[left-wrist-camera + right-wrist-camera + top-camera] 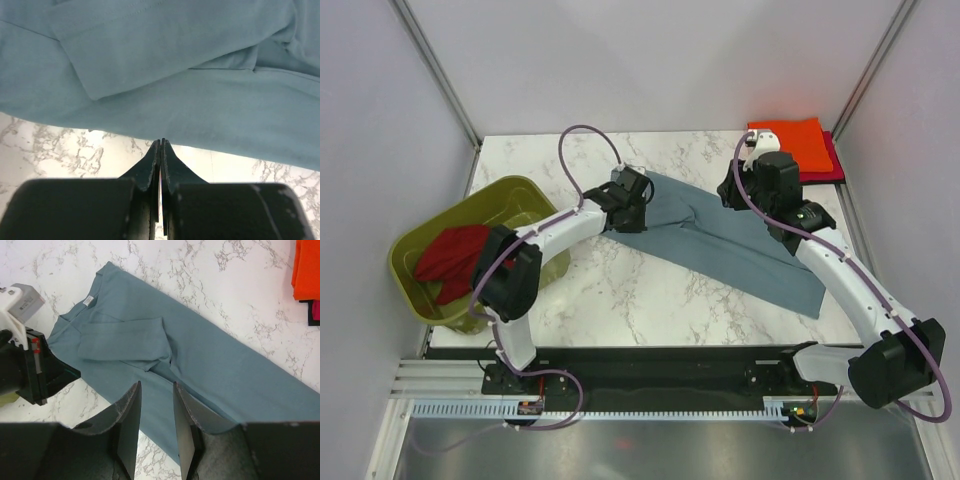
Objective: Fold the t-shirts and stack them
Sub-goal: Fold the tshirt
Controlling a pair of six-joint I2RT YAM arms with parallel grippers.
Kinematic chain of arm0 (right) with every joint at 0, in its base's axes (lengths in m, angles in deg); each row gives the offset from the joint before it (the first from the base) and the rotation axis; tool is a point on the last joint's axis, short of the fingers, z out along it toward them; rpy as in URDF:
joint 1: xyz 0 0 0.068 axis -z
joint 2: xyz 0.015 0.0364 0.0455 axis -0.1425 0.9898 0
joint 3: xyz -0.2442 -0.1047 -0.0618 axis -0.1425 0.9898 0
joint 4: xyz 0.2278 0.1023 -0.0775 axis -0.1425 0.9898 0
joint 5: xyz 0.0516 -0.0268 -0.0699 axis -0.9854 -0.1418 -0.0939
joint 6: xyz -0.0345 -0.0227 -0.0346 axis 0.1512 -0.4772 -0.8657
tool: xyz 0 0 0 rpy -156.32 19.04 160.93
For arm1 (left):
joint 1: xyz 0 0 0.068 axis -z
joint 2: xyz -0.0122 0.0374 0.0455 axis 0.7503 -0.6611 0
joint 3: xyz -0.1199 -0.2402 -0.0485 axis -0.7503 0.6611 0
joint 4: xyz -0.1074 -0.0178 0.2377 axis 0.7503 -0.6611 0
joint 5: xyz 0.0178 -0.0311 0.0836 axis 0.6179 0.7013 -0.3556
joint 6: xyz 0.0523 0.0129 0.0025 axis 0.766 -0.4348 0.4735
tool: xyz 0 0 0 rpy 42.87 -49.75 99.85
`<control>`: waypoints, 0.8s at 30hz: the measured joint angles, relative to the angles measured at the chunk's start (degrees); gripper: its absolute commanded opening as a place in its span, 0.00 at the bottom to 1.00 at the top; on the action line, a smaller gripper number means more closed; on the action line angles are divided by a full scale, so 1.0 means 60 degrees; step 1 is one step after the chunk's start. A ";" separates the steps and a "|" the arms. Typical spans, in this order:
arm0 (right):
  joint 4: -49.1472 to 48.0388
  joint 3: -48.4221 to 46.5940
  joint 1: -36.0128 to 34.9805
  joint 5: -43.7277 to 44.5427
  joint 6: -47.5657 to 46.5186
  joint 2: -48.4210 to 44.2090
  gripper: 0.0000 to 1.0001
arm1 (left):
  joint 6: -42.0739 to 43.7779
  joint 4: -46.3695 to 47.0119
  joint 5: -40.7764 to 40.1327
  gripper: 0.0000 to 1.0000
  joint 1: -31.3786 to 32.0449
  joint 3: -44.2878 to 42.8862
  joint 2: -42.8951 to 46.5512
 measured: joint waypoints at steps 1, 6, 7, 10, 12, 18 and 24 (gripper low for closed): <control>0.0007 0.0015 0.0000 0.0000 0.0000 -0.0007 0.40 | -0.0047 0.0011 -0.0069 0.02 0.0117 0.0004 -0.0120; 0.0117 0.0033 0.0000 0.0007 -0.0047 -0.0018 0.40 | -0.0262 0.0018 -0.0415 0.02 0.0211 -0.0171 -0.1402; 0.0117 0.0033 0.0000 0.0007 -0.0069 -0.0018 0.40 | -0.0280 -0.0058 -0.0517 0.02 0.0204 -0.0302 -0.1807; 0.0120 0.0033 0.0000 0.0022 -0.0091 -0.0040 0.40 | -0.0339 -0.0120 -0.0754 0.02 0.0189 -0.1071 -0.2259; 0.0120 0.0033 0.0000 0.0047 -0.0106 -0.0055 0.40 | -0.0339 -0.0175 -0.0922 0.02 0.0142 -0.1577 -0.2692; 0.0106 0.0029 0.0000 0.0157 -0.0029 -0.0058 0.40 | -0.0310 -0.0652 -0.1056 0.02 -0.0233 -0.3464 -0.3985; -0.0062 -0.0033 0.0000 0.0233 0.0015 0.0208 0.40 | -0.0036 -0.0936 -0.0678 0.02 -0.1155 -0.7122 -0.6226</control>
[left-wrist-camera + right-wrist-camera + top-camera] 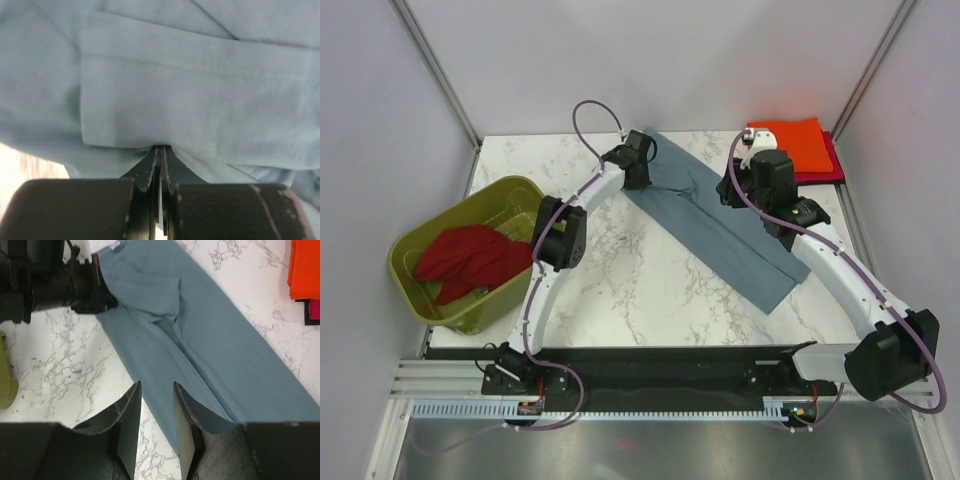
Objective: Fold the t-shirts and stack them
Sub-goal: Fold the tshirt
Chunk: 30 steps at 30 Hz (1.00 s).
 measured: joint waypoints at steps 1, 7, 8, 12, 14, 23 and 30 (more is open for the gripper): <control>-0.0051 -0.0036 0.0000 0.0007 0.0004 0.0127 0.40 | 0.0076 0.0033 0.0208 0.02 -0.0153 -0.0787 -0.0492; -0.0066 -0.0310 0.0000 0.0036 0.0076 0.0692 0.40 | 0.0153 0.0430 0.1341 0.03 -0.0586 -0.1708 -0.1013; -0.0036 -0.0324 0.0000 0.0062 0.0102 0.0692 0.40 | 0.0153 0.0557 0.1486 0.03 -0.0557 -0.1096 -0.0630; 0.0310 -0.0514 -0.0007 0.0317 0.0262 0.0550 0.40 | 0.0142 0.0714 0.1774 0.14 -0.0211 0.1107 0.1417; 0.0539 -0.0579 -0.0007 0.0463 0.0353 0.0404 0.40 | 0.0062 0.0980 0.2062 0.22 0.0040 0.2317 0.2863; 0.2007 -0.0914 0.0004 0.1173 0.0678 -0.0623 0.40 | -0.2521 0.3982 0.3388 0.48 0.2109 0.7606 0.7868; 0.2565 -0.1045 0.0004 0.1129 0.0936 -0.1282 0.40 | -0.5734 0.5034 0.3195 0.55 0.4594 1.0783 0.7610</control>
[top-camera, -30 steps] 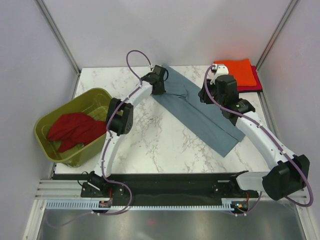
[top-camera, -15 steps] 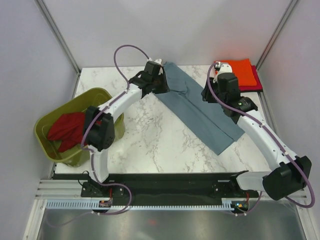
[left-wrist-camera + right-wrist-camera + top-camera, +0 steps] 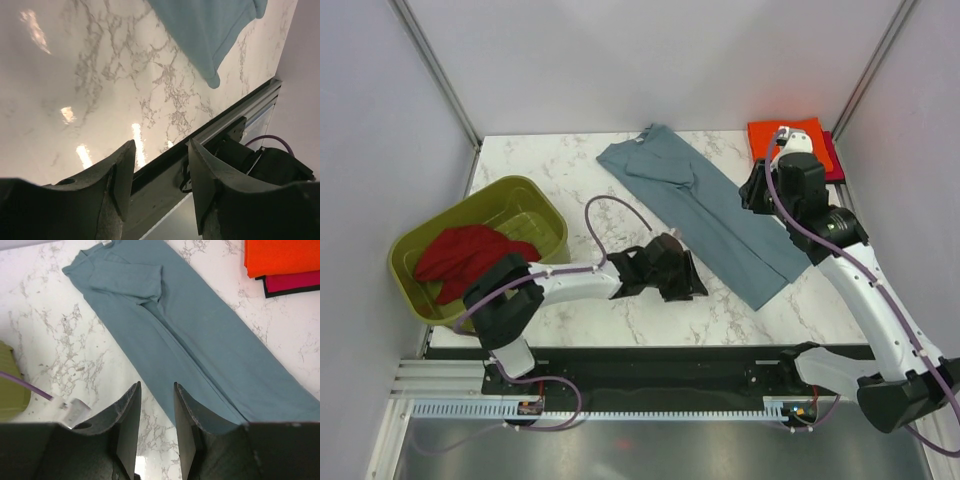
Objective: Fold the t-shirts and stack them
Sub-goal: Fold the tshirt
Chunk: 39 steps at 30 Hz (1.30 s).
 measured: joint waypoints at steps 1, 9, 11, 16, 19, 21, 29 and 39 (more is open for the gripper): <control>0.0058 0.0000 0.0000 -0.0058 0.0029 -0.0127 0.40 | -0.0331 0.0157 -0.0109 0.56 0.0273 0.0036 -0.0160; 0.0433 -0.0004 0.0025 -0.0237 0.0044 -0.1104 0.41 | -0.1985 0.1727 -0.0790 0.57 0.1581 -0.0583 -0.1942; 0.0539 -0.0004 0.0025 -0.0259 0.0018 -0.1275 0.41 | -0.2277 0.1923 -0.0823 0.57 0.1825 -0.0874 -0.2557; 0.0692 0.0000 0.0025 -0.0310 -0.0022 -0.1614 0.41 | -0.2798 0.2364 -0.1042 0.58 0.2200 -0.1501 -0.3344; 0.0696 0.0000 0.0025 -0.0324 -0.0022 -0.1803 0.41 | -0.2983 0.2473 -0.1220 0.58 0.2299 -0.1676 -0.3552; 0.0696 0.0000 0.0025 -0.0346 -0.0022 -0.1861 0.41 | -0.3093 0.2503 -0.1366 0.59 0.2310 -0.1727 -0.3585; 0.0714 0.0004 0.0025 -0.0470 -0.0025 -0.1861 0.41 | -0.3479 0.2659 -0.1789 0.57 0.2320 -0.2142 -0.3967; 0.0863 0.0007 0.0033 -0.0528 -0.0146 -0.1858 0.41 | -0.3752 0.2575 -0.1756 0.02 0.2317 -0.2623 -0.4594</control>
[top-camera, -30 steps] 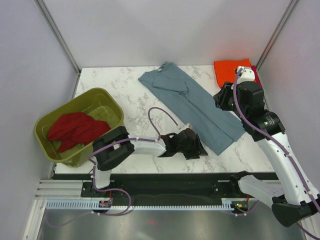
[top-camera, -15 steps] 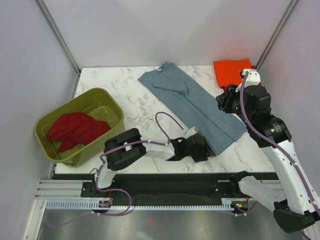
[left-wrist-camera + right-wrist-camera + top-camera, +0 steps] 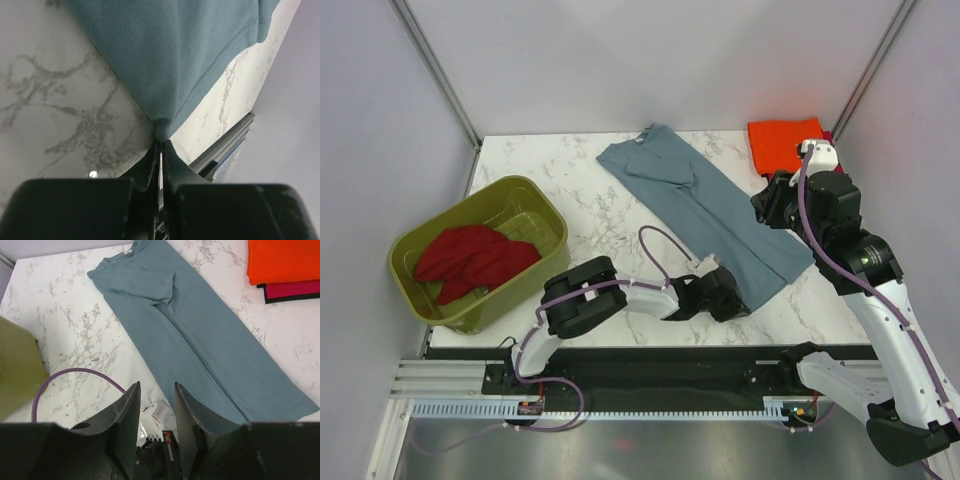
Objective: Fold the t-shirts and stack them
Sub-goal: Fold the tshirt
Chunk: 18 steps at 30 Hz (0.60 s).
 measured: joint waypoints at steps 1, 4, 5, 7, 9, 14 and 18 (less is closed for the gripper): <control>0.0047 0.0000 0.0000 -0.0011 -0.0029 0.0000 0.41 | -0.0007 0.0015 0.0015 0.02 0.0000 0.0124 0.0091; 0.0317 0.0000 0.0000 -0.0109 -0.0076 0.0004 0.41 | 0.0117 -0.0342 0.0018 0.02 0.0000 0.0820 0.0743; 0.0430 0.0000 0.0000 -0.0189 -0.0087 0.0022 0.41 | 0.0270 -0.0641 0.0018 0.02 0.0000 0.1220 0.1162; 0.0656 0.0018 0.0000 -0.0346 -0.0087 0.0095 0.41 | 0.0648 -0.1341 0.0015 0.02 0.0000 0.2116 0.2124; 0.0816 0.0197 0.0000 -0.0554 -0.0047 0.0197 0.41 | 0.1027 -0.1956 0.0033 0.02 0.0000 0.3002 0.3085; 0.0852 0.2142 0.0000 -0.1443 0.0423 0.0441 0.41 | 0.1636 -0.2856 0.0317 0.02 -0.0058 0.5315 0.5421; 0.0943 0.4153 0.0000 -0.1956 0.0933 0.0594 0.42 | 0.1887 -0.3340 0.0495 0.02 -0.0131 0.6736 0.6940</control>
